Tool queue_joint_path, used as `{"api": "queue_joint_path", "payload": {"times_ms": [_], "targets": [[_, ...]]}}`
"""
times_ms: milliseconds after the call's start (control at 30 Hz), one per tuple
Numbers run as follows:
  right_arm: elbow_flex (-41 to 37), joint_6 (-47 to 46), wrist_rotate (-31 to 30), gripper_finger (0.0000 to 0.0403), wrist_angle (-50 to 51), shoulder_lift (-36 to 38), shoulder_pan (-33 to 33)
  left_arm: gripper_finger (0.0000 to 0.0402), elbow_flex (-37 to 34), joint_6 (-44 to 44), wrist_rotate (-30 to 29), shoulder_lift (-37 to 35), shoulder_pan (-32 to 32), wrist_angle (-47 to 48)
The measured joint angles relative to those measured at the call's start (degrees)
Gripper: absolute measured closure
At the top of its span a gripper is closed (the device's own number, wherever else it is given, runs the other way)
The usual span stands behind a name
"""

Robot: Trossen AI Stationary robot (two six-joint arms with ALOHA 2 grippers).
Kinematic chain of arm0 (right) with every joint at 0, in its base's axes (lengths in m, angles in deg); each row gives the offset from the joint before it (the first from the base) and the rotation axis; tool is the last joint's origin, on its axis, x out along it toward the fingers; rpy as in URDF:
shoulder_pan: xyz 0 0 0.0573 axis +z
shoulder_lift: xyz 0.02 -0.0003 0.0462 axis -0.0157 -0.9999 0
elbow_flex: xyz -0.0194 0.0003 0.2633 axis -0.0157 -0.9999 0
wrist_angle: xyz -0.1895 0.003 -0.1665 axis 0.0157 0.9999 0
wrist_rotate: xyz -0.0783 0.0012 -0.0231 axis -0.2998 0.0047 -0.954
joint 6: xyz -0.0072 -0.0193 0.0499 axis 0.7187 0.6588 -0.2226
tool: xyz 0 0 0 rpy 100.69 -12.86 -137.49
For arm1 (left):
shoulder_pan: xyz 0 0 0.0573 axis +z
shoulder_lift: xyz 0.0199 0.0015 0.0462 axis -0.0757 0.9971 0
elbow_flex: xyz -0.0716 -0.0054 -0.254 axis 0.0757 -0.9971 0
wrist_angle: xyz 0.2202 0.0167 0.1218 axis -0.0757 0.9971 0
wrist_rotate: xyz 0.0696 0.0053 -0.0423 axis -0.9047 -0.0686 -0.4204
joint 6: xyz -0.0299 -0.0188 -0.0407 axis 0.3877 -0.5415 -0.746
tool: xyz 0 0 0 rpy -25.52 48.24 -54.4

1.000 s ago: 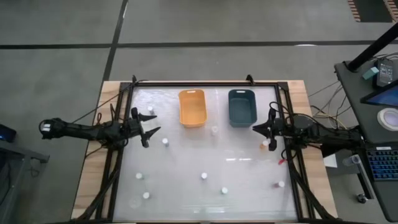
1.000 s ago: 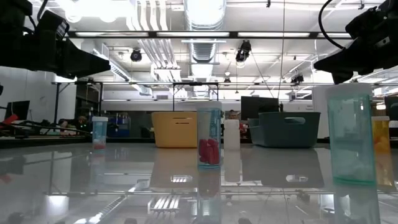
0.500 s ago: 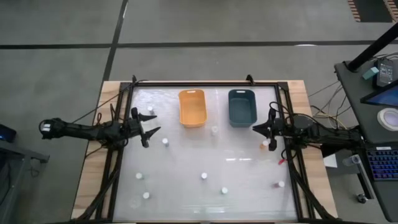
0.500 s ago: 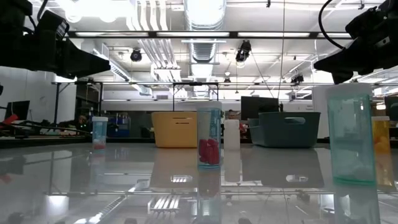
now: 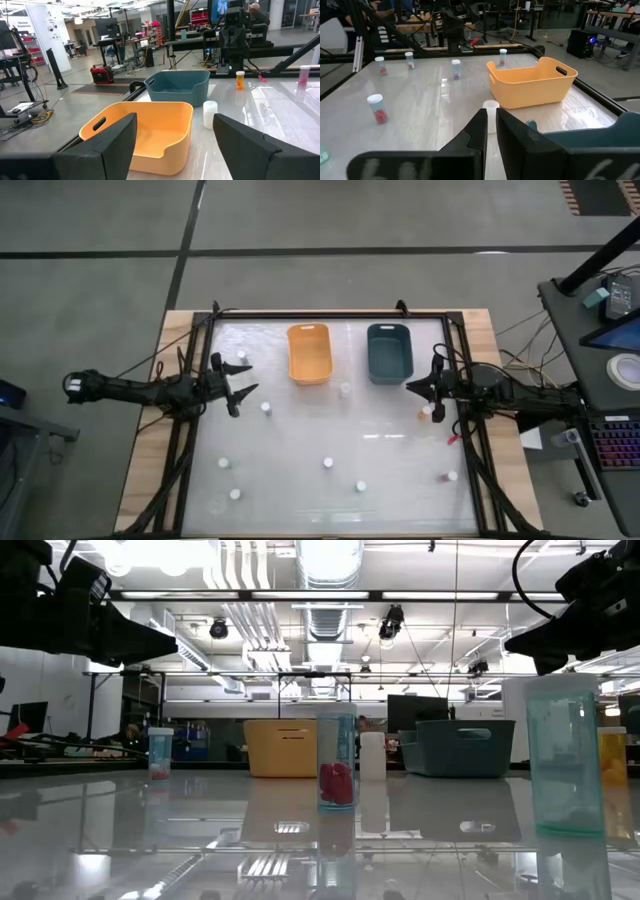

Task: Pick and place medicine bottles into bin by pill shape (circle, oval)

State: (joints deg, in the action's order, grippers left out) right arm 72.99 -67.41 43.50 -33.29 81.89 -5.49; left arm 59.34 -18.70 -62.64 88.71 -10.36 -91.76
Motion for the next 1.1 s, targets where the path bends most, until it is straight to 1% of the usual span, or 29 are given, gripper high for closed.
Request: {"api": "queue_joint_path", "payload": {"times_ms": [267,300,400,433,533,667,800,967,1100], "targets": [[0.01,-0.77,0.01,0.0371,-0.01,-0.01,-0.01,0.0155,0.00,0.01,0.01,0.00,0.00,0.01],[0.01,-4.00,0.12,0.0371,0.00,-0.01,0.02,0.0155,0.00,0.00,0.01,0.00,0.00,0.01],[0.00,-20.63,0.36,0.0371,-0.28,0.00,0.13,0.0155,0.00,0.09,0.01,0.00,0.00,0.00],[0.00,-23.79,-0.40,0.0371,-0.88,-0.02,0.11,0.0155,0.00,0.12,0.00,0.00,-0.01,0.01],[0.00,-26.18,-3.49,0.0371,-1.85,0.00,0.09,0.0155,0.00,-0.12,-0.01,0.00,0.00,0.01],[0.00,-25.52,-4.50,0.0371,-1.77,0.00,0.09,0.0155,0.00,-0.23,0.01,0.00,-0.01,-0.45],[0.00,-25.53,-4.50,0.0371,-1.75,0.00,0.09,0.0155,0.00,-0.35,0.66,0.09,-0.02,-6.37],[0.00,-25.53,-4.81,0.0371,-2.13,-0.02,0.09,0.0155,0.00,-0.32,0.86,0.09,-0.02,-19.05],[0.00,-25.02,-8.64,0.0371,-8.78,-0.72,0.09,0.0155,-0.02,-0.30,0.89,0.09,0.00,-27.93]]}}
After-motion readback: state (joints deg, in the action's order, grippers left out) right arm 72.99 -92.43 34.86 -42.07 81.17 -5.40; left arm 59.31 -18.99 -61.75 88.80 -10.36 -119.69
